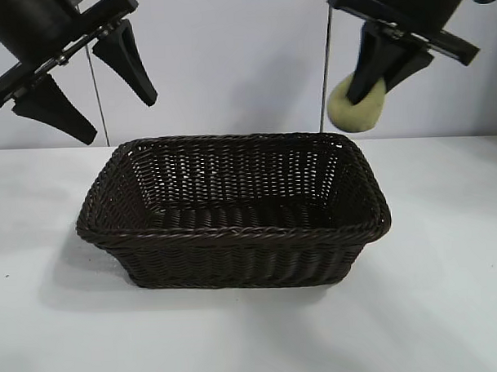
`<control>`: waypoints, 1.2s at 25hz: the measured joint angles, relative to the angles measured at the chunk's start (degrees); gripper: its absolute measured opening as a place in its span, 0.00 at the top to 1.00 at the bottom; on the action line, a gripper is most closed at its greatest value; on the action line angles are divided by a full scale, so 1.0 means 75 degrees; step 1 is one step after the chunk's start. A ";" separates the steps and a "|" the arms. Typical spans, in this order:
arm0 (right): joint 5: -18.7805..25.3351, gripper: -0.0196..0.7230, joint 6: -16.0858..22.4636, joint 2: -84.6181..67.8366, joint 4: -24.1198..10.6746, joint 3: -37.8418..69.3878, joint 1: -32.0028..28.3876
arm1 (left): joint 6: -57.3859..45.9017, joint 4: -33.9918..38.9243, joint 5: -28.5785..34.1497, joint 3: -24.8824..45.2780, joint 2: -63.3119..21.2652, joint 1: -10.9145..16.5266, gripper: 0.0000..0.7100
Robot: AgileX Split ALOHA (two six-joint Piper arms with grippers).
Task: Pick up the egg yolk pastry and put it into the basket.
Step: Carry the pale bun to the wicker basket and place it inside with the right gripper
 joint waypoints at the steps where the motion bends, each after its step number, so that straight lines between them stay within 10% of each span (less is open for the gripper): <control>1: -0.0015 0.86 0.0078 0.0000 -0.0099 0.0000 0.0150 | 0.0000 0.0000 0.0000 0.0000 0.0000 0.0000 0.21; 18: -0.0360 0.76 0.0405 0.0935 -0.0410 0.0000 0.0520 | 0.0000 0.0000 0.0020 0.0000 0.0000 0.0000 0.21; 26: -0.0328 0.31 0.0405 0.0935 -0.0410 0.0000 0.0520 | 0.0000 0.0000 0.0109 0.0000 0.0000 0.0000 0.21; 30: -0.0323 0.25 0.0405 0.0935 -0.0410 0.0000 0.0520 | 0.0000 0.0000 0.0117 0.0000 0.0000 0.0000 0.21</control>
